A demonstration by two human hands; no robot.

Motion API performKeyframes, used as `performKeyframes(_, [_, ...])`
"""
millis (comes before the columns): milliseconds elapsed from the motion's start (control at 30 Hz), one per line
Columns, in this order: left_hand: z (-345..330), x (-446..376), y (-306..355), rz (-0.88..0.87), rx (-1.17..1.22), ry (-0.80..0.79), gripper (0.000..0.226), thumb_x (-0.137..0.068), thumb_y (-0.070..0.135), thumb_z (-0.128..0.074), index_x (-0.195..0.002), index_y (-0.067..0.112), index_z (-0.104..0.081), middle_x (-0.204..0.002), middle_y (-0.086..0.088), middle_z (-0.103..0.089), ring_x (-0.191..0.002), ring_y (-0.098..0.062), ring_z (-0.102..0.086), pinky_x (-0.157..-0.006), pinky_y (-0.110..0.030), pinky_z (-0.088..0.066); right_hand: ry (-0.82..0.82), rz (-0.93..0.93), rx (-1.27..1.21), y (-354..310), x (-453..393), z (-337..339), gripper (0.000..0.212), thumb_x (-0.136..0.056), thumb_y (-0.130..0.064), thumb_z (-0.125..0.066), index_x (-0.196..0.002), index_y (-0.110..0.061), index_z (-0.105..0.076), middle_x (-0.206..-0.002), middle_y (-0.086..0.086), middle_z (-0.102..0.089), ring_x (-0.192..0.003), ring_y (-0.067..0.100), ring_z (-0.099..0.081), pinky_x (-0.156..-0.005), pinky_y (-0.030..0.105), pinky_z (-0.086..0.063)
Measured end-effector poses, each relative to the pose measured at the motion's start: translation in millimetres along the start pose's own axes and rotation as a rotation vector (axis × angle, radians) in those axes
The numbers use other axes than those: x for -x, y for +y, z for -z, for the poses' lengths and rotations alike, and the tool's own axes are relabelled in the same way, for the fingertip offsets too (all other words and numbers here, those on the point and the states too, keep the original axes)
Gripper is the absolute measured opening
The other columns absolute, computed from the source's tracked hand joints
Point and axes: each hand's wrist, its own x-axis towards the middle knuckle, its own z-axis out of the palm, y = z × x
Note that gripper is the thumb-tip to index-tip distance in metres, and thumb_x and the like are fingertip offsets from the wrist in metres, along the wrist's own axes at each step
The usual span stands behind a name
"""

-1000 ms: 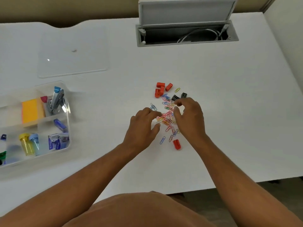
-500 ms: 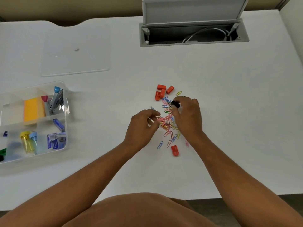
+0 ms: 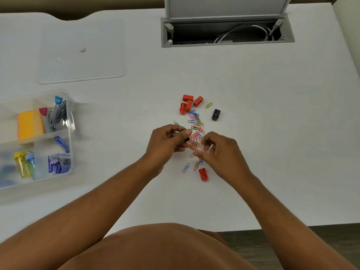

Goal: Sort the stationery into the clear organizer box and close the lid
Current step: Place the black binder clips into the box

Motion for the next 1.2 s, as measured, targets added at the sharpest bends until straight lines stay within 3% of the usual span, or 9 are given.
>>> performKeyframes(100, [5, 4, -6, 0.042, 0.000, -0.019, 0.027, -0.087, 0.028, -0.083, -0.104, 0.011, -0.072, -0.090, -0.010, -0.078, -0.079, -0.025, -0.077, -0.070, -0.031, -0.062, -0.113, -0.028, 0.232, 9, 21, -6, 0.043, -0.072, -0.062, -0.081, -0.097, -0.035, -0.059, -0.085, -0.014, -0.064, -0.073, 0.007, -0.061, -0.058, 0.023, -0.041])
performKeyframes(200, [6, 10, -14, 0.064, -0.039, -0.037, 0.021, -0.085, 0.022, -0.084, -0.103, 0.015, -0.074, -0.094, -0.004, -0.077, -0.083, -0.025, -0.078, -0.069, -0.030, -0.062, -0.161, -0.028, 0.293, 11, 38, -22, 0.043, -0.083, -0.050, -0.078, -0.117, -0.029, -0.062, -0.107, -0.005, -0.070, -0.092, 0.016, -0.067, -0.076, 0.029, -0.053])
performKeyframes(267, [6, 13, -19, 0.077, -0.067, -0.028, 0.025, -0.083, 0.015, -0.086, -0.105, 0.016, -0.075, -0.103, -0.007, -0.076, -0.085, -0.025, -0.078, -0.070, -0.031, -0.062, -0.097, -0.035, 0.266, 10, 44, -28, 0.039, -0.088, -0.042, -0.075, -0.122, -0.026, -0.063, -0.116, -0.002, -0.071, -0.098, 0.014, -0.068, -0.082, 0.027, -0.054])
performKeyframes(367, [8, 19, -25, 0.085, -0.034, -0.029, 0.029, -0.081, 0.009, -0.086, -0.106, 0.015, -0.074, -0.101, -0.009, -0.077, -0.085, -0.024, -0.077, -0.071, -0.029, -0.061, 0.056, -0.094, -0.044, 1, 46, -30, 0.029, -0.088, -0.033, -0.075, -0.116, -0.031, -0.068, -0.106, -0.009, -0.073, -0.090, 0.007, -0.071, -0.080, 0.025, -0.061])
performKeyframes(500, [11, 27, -26, 0.075, 0.115, -0.066, 0.034, -0.084, 0.017, -0.084, -0.114, 0.011, -0.069, -0.087, -0.007, -0.077, -0.076, -0.021, -0.074, -0.066, -0.027, -0.058, 0.067, -0.271, -0.729, -24, 41, -32, 0.014, -0.091, -0.022, -0.075, -0.103, -0.030, -0.075, -0.095, -0.015, -0.075, -0.086, 0.013, -0.077, -0.073, 0.032, -0.064])
performKeyframes(667, [16, 31, -23, -0.010, 0.104, -0.044, 0.020, -0.094, 0.024, -0.075, -0.115, 0.022, -0.075, -0.091, -0.007, -0.075, -0.073, -0.017, -0.069, -0.066, -0.028, -0.058, 0.052, -0.390, -0.999, -46, 34, -43, 0.017, -0.095, -0.010, -0.066, -0.102, -0.021, -0.077, -0.094, -0.003, -0.077, -0.085, 0.022, -0.078, -0.069, 0.032, -0.063])
performKeyframes(867, [51, 40, -20, -0.065, 0.038, 0.104, 0.020, -0.099, 0.028, -0.068, -0.118, 0.030, -0.074, -0.099, -0.004, -0.074, -0.071, -0.014, -0.064, -0.068, -0.028, -0.056, 0.041, -0.358, -0.958, -65, 20, -56, 0.011, -0.095, -0.015, -0.070, -0.102, -0.020, -0.076, -0.095, -0.003, -0.076, -0.082, 0.023, -0.077, -0.065, 0.030, -0.062])
performKeyframes(1000, [89, 60, -23, -0.115, 0.005, 0.220, 0.027, -0.097, 0.035, -0.070, -0.124, 0.036, -0.071, -0.094, 0.007, -0.073, -0.069, -0.009, -0.063, -0.067, -0.026, -0.055, -0.026, -0.238, -0.780, -93, 15, -77, 0.013, -0.094, -0.019, -0.069, -0.101, -0.028, -0.075, -0.086, -0.009, -0.074, -0.071, 0.013, -0.072, -0.056, 0.028, -0.057])
performKeyframes(1200, [170, 106, -34, -0.289, -0.161, 0.506, 0.026, -0.095, 0.045, -0.070, -0.120, 0.039, -0.067, -0.092, 0.020, -0.071, -0.080, -0.008, -0.068, -0.067, -0.017, -0.054, -0.205, 0.010, -0.600, -172, 12, -136, 0.012, -0.095, -0.025, -0.071, -0.105, -0.031, -0.074, -0.095, -0.015, -0.073, -0.077, 0.013, -0.073, -0.059, 0.022, -0.058])
